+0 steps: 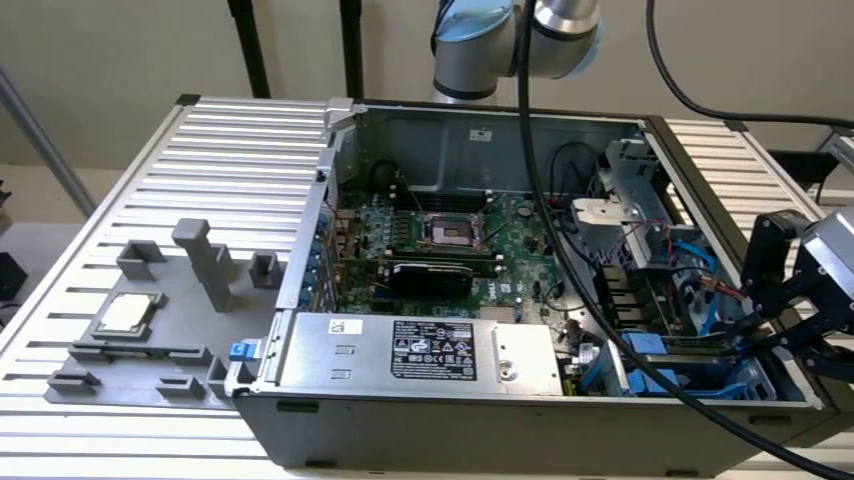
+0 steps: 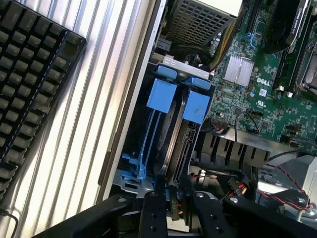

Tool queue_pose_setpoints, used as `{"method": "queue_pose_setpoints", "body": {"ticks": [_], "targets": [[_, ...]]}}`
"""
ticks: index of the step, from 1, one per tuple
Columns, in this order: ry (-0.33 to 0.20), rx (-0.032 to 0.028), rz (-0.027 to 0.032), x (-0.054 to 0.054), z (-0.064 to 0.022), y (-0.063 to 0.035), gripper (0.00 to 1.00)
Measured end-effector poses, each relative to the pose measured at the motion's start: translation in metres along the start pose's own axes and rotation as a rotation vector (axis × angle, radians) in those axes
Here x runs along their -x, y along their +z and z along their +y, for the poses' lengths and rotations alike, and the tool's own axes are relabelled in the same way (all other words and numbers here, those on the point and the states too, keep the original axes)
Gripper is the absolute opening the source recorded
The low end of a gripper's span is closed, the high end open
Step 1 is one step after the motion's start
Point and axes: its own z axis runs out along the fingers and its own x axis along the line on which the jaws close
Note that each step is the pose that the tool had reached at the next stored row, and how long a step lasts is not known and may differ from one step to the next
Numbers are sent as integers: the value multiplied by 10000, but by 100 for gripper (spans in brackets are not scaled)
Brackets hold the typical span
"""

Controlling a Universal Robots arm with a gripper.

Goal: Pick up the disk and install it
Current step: 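Insert the first disk wire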

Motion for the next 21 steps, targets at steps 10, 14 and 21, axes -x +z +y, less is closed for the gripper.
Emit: {"method": "queue_pose_setpoints", "body": {"ticks": [10,14,21], "targets": [[-218,-379,33,-4,0,19,25],[-229,-377,30,7,7,-30,25],[-255,-373,32,18,27,-61,25]]}}
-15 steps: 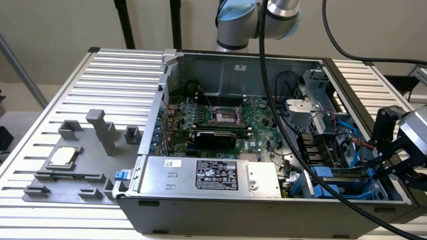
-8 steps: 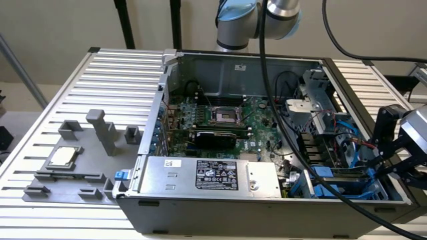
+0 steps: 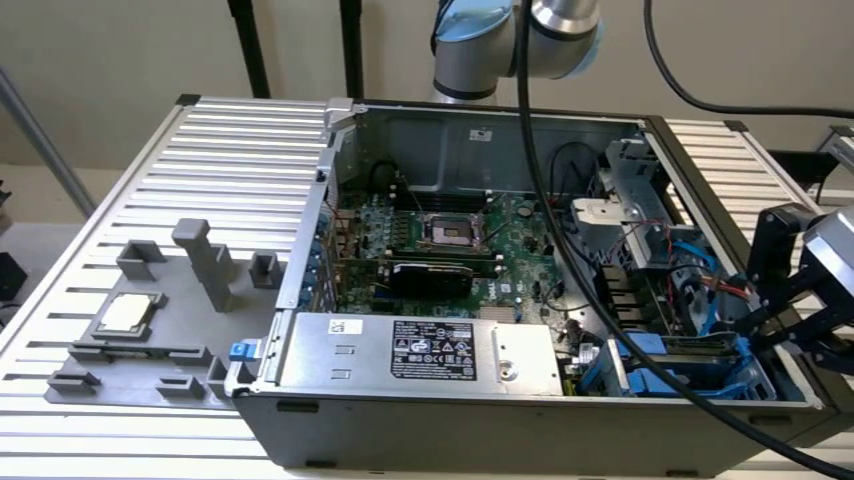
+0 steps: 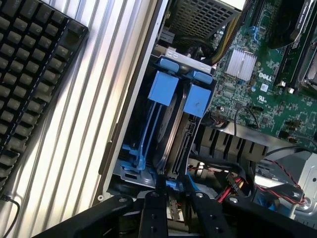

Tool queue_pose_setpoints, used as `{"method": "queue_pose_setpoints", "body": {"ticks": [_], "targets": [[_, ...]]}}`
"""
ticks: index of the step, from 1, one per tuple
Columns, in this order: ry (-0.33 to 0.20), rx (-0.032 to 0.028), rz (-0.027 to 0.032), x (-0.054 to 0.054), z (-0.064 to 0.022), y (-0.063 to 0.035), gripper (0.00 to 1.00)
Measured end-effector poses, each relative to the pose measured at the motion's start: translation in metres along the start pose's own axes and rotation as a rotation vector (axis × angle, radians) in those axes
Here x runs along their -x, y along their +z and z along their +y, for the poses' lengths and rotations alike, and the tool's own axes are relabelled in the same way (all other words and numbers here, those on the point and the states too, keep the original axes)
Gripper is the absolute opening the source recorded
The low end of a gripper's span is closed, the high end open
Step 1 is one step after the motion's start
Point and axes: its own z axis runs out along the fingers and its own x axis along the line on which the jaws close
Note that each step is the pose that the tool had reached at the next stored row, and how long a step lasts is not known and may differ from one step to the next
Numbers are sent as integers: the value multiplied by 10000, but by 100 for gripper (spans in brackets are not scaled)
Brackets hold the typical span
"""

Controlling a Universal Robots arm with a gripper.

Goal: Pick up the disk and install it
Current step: 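Insert the first disk wire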

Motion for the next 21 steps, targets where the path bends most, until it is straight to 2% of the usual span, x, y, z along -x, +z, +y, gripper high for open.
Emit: {"method": "queue_pose_setpoints", "body": {"ticks": [7,9,12,19,21], "targets": [[-26,4,-3,5,13,-7,25],[-34,5,-4,6,16,-7,17],[-42,6,-3,10,29,-8,16],[-46,10,-5,80,210,-8,16],[-33,27,-10,106,234,-1,16]]}}
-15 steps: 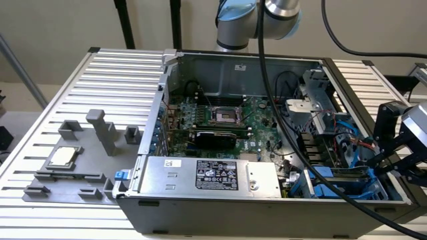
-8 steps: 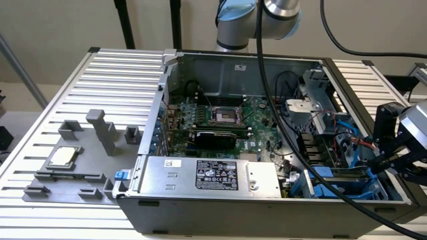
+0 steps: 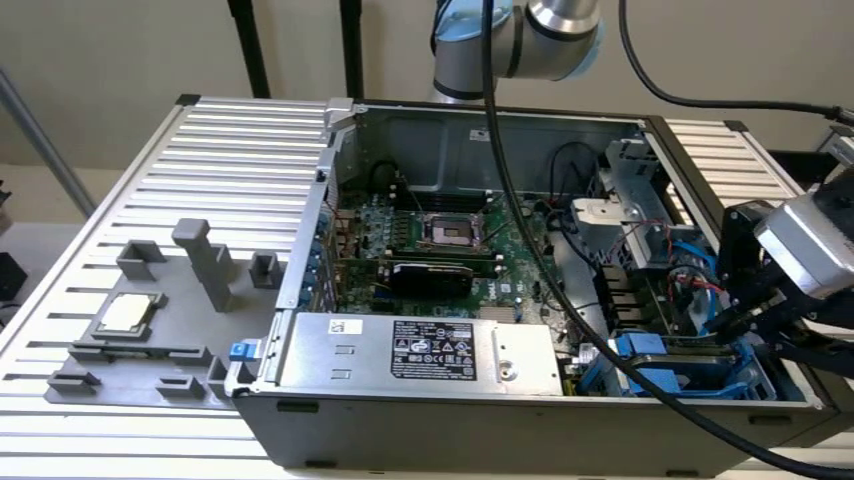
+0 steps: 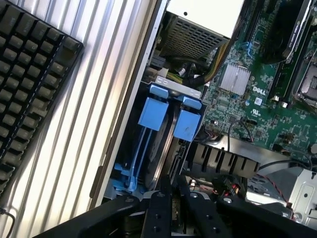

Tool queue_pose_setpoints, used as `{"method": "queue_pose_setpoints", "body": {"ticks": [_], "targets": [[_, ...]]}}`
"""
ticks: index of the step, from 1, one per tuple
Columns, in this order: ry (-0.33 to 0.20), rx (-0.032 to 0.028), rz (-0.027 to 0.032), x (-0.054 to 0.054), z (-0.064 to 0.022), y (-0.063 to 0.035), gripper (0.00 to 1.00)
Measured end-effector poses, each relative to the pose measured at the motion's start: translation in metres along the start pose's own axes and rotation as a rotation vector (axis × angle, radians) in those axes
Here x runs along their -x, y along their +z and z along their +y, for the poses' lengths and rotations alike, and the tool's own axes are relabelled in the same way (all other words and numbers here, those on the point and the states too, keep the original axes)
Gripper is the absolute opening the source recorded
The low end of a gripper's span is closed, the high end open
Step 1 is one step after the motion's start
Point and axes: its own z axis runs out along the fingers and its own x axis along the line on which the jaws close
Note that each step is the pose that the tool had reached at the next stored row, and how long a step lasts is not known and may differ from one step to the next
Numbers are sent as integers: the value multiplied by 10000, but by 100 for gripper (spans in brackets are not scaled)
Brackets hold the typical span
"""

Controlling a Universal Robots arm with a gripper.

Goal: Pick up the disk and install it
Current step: 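Insert the first disk wire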

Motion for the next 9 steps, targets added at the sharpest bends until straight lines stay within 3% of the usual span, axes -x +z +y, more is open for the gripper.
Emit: {"method": "queue_pose_setpoints", "body": {"ticks": [4,9], "targets": [[228,98,-24,21,6,37,16],[877,152,-15,17,7,72,16]]}}
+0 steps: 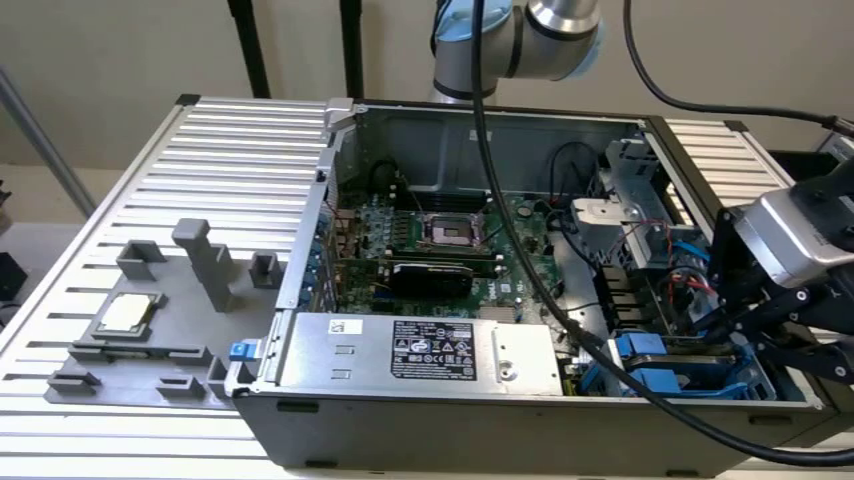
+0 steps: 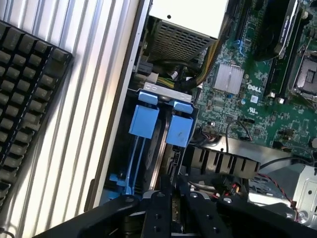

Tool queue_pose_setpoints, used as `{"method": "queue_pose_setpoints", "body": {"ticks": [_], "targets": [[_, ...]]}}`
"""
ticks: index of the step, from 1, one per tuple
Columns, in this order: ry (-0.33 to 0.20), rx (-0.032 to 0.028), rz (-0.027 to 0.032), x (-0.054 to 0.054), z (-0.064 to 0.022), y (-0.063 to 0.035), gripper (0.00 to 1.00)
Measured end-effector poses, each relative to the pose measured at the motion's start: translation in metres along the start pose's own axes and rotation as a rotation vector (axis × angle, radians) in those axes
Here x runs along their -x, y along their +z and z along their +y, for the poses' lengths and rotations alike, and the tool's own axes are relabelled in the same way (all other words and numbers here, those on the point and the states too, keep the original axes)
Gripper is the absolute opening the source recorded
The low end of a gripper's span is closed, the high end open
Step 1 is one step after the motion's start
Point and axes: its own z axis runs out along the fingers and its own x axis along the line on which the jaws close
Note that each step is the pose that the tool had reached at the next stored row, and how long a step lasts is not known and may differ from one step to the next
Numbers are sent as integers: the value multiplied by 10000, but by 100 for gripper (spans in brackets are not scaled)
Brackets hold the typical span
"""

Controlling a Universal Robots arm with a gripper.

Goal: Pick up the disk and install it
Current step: 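Insert the first disk wire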

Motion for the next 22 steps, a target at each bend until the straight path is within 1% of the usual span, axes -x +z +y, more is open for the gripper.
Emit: {"method": "queue_pose_setpoints", "body": {"ticks": [8,10,14,18,22], "targets": [[1121,60,1,-9,0,60,16],[1391,50,-3,-10,-1,69,16],[1796,7,-10,-10,0,76,16],[1977,-7,-14,10,-4,79,16],[2097,-5,-17,39,-10,83,16]]}}
